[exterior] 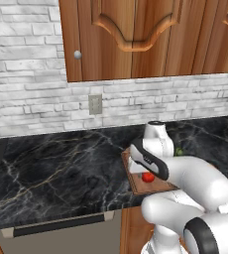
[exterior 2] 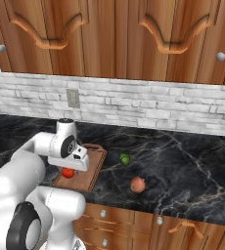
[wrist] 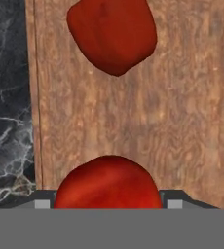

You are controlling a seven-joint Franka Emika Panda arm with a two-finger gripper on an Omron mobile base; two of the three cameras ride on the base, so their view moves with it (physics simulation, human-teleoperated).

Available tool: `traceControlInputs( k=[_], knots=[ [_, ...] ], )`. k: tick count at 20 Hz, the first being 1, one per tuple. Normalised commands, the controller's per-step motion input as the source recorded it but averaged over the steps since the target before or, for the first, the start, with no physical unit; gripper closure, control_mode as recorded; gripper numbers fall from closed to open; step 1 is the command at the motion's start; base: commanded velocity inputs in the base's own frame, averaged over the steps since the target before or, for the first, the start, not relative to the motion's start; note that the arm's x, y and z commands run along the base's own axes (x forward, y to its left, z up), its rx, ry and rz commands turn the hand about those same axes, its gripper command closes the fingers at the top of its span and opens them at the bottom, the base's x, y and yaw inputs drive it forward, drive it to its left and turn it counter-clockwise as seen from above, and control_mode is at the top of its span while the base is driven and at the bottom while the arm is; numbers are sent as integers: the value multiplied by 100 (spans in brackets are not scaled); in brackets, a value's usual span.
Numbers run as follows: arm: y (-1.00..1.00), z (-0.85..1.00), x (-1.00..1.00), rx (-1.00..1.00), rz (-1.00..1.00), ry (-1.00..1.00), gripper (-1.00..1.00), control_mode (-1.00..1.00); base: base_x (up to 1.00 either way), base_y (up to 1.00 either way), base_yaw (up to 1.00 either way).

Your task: Place the avocado, onion, tomato, and bell pepper on the cutting board.

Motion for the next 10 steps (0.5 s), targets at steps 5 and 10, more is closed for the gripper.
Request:
traceControlInputs(
  k=[5, 10],
  knots=[
    [0, -24, 23, 0, 0, 8, 100, -100, 0, 0, 0],
    [0, -25, 11, 0, 0, 6, -100, -100, 0, 0, 0]
  ],
)
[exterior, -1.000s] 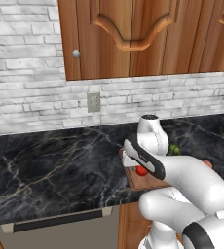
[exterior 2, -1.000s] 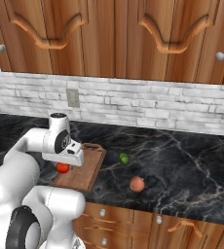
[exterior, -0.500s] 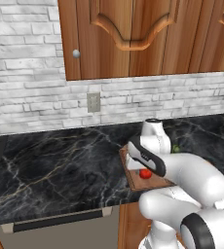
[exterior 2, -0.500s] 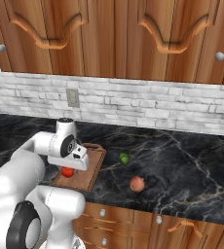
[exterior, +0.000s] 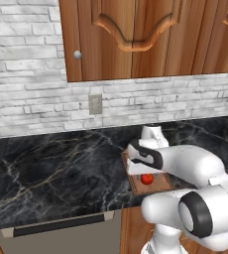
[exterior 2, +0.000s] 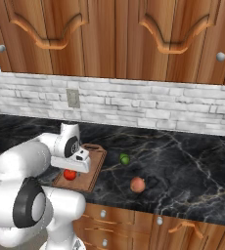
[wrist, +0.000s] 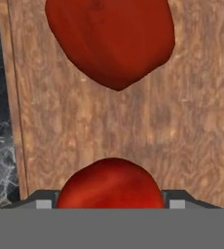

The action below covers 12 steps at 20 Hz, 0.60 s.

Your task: Place the avocado, onion, tomato, and bell pepper on the cutting board.

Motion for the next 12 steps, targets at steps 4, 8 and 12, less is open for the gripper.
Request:
traceControlInputs(
  k=[4, 8, 12],
  knots=[
    [0, -22, 7, 0, 0, 5, -100, -100, 0, 0, 0],
    [0, -1, 1, 0, 0, 0, -100, -100, 0, 0, 0],
    [0, 16, 0, 0, 0, -4, -100, -100, 0, 0, 0]
  ],
)
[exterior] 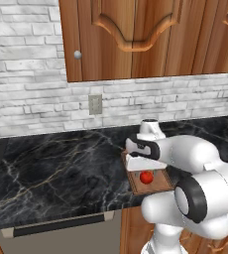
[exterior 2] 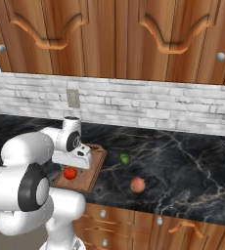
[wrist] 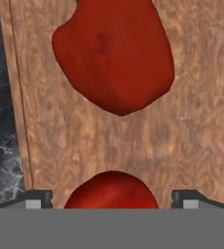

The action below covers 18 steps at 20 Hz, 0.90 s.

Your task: Place the avocado, onion, tomato, and bell pepper on the cutting board.

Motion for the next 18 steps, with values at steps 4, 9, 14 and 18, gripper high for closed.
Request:
traceControlInputs(
  k=[4, 9, 14, 18],
  knots=[
    [-5, 38, -7, 0, 0, -11, -100, -100, 0, 0, 0],
    [-31, 58, -23, 0, 0, -11, -100, -100, 0, 0, 0],
    [-67, 56, -21, 0, -4, -7, -100, -100, 0, 0, 0],
    [-83, 35, -17, 0, -9, -2, -100, -100, 0, 0, 0]
  ],
)
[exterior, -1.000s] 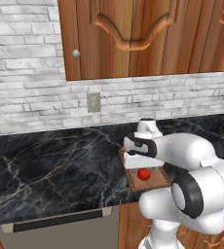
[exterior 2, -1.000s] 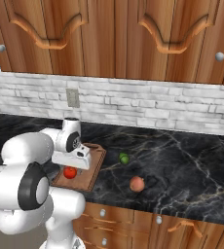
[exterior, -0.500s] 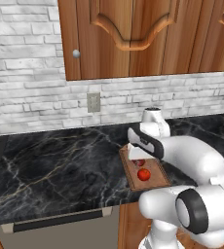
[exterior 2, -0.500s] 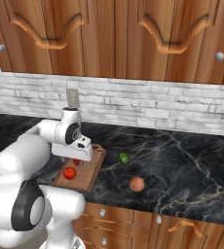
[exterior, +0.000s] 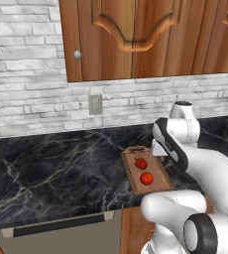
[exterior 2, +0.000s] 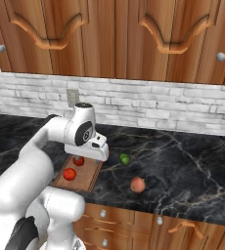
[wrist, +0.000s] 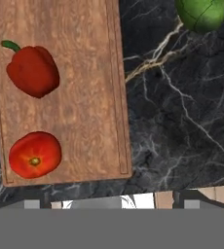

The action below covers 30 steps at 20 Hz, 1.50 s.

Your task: Place the avocado, onion, tomato, and bell pepper on the cutting board.

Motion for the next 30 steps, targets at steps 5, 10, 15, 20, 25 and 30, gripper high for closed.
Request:
traceControlInputs(
  k=[5, 10, 15, 20, 25, 30],
  knots=[
    [-88, 16, -13, 0, -9, -1, -100, -100, 0, 0, 0],
    [-71, 1, 0, 0, -7, 0, -100, -100, 0, 0, 0],
    [-61, 0, 0, 0, -4, 0, -100, -100, 0, 0, 0],
    [-52, 0, 0, 0, -3, 0, -100, -100, 0, 0, 0],
    [-27, -6, 0, 0, 0, 0, -100, -100, 0, 0, 0],
    [-6, -18, 3, 0, 0, 0, -100, -100, 0, 0, 0]
  ],
)
